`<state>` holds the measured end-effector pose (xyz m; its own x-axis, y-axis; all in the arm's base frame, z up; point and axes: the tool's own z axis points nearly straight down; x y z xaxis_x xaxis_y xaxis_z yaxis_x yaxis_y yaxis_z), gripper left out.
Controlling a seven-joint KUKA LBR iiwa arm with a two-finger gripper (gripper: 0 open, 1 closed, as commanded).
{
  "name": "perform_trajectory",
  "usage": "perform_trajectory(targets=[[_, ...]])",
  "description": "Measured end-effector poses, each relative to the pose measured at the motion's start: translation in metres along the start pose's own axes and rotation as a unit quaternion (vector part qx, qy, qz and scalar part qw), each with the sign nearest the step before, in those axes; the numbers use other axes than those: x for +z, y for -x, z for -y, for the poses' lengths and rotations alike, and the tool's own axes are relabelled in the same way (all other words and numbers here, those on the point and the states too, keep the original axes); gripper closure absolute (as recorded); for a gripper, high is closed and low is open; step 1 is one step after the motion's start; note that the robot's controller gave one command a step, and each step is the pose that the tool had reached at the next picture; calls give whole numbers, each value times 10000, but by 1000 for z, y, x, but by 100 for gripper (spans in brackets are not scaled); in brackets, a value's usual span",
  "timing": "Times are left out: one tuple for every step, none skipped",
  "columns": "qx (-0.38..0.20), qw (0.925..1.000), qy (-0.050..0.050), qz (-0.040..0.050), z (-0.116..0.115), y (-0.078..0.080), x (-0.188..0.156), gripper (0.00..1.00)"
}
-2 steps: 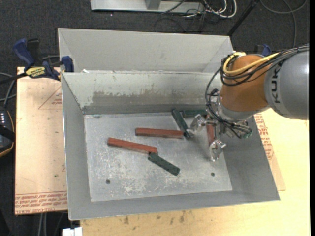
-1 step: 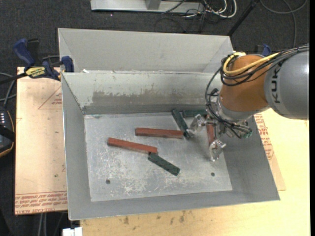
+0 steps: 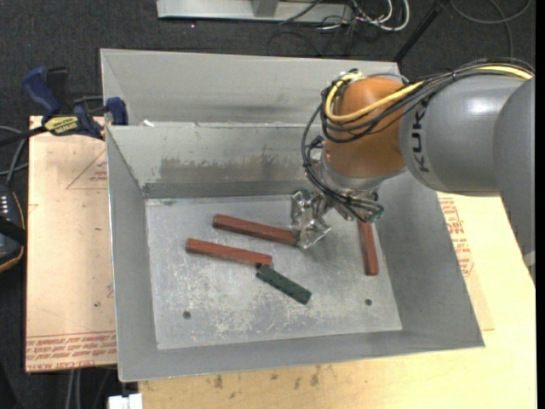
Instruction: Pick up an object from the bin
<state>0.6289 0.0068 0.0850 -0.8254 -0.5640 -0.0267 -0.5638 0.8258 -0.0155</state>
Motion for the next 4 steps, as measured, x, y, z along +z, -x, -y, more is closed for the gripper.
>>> perform_trajectory(targets=[[5,10000,31,-77,0,-4,2,0],[6,10000,29,-56,-1,-3,2,0],[278,9996,19,7,-76,-3,4,100],[268,9996,53,-81,-78,-8,8,0]])
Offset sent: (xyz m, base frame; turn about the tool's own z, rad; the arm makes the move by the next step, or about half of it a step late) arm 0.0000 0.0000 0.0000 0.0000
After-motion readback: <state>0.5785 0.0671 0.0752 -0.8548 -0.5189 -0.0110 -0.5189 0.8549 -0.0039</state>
